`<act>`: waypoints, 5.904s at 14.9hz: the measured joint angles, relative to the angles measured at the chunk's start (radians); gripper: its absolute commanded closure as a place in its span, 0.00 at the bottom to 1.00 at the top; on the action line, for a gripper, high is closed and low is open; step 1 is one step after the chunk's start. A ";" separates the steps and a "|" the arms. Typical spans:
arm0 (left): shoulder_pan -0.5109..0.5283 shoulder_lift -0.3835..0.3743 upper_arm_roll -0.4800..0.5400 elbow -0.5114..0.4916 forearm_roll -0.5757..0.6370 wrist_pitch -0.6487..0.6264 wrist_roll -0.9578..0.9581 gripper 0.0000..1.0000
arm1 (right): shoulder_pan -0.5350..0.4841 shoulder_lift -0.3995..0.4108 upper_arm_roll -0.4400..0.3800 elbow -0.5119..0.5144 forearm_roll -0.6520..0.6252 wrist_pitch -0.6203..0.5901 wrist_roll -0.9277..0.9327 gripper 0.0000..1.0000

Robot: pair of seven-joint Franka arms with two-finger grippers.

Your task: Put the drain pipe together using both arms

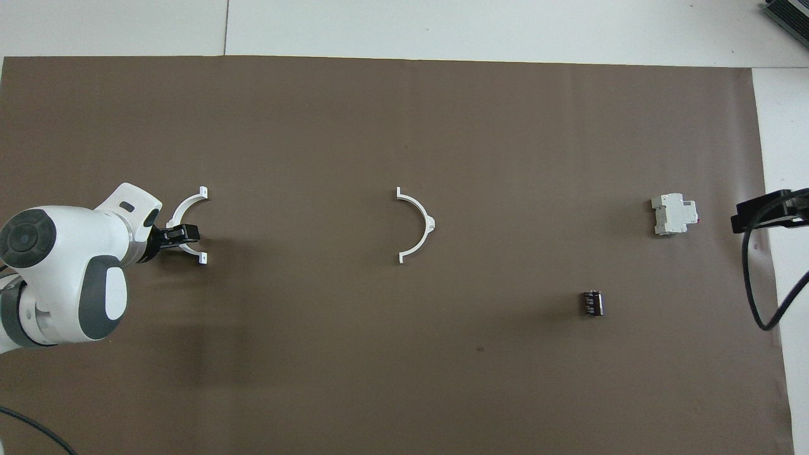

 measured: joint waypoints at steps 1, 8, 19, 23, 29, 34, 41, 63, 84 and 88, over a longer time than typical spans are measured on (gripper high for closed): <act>-0.013 0.000 -0.001 0.000 0.000 0.002 -0.026 1.00 | 0.000 -0.001 0.001 0.000 0.000 0.000 0.000 0.00; -0.063 0.000 -0.004 0.006 0.000 0.016 -0.098 1.00 | 0.000 -0.001 0.001 0.000 0.002 0.000 0.000 0.00; -0.373 0.009 -0.008 0.193 0.045 -0.210 -0.627 1.00 | 0.001 -0.001 0.004 0.000 0.006 0.000 0.000 0.00; -0.433 0.037 -0.007 0.359 0.098 -0.367 -0.775 1.00 | 0.001 -0.001 0.004 0.000 0.006 0.000 0.000 0.00; -0.583 0.131 -0.008 0.417 0.140 -0.352 -0.983 1.00 | 0.001 -0.001 0.004 0.000 0.006 0.000 0.000 0.00; -0.584 0.214 0.005 0.440 0.159 -0.276 -0.992 1.00 | 0.001 -0.001 0.004 0.000 0.006 0.000 0.000 0.00; -0.583 0.233 0.003 0.420 0.159 -0.214 -0.995 1.00 | 0.001 -0.001 0.004 0.000 0.006 0.000 0.000 0.00; -0.637 0.252 -0.003 0.389 0.159 -0.179 -1.172 1.00 | 0.001 -0.001 0.004 0.000 0.007 0.000 0.000 0.00; -0.642 0.260 0.001 0.389 0.220 -0.150 -1.175 1.00 | 0.001 -0.001 0.004 0.000 0.007 0.000 0.000 0.00; -0.643 0.261 0.000 0.389 0.222 -0.150 -1.175 1.00 | 0.001 -0.001 0.004 0.000 0.007 0.000 0.000 0.00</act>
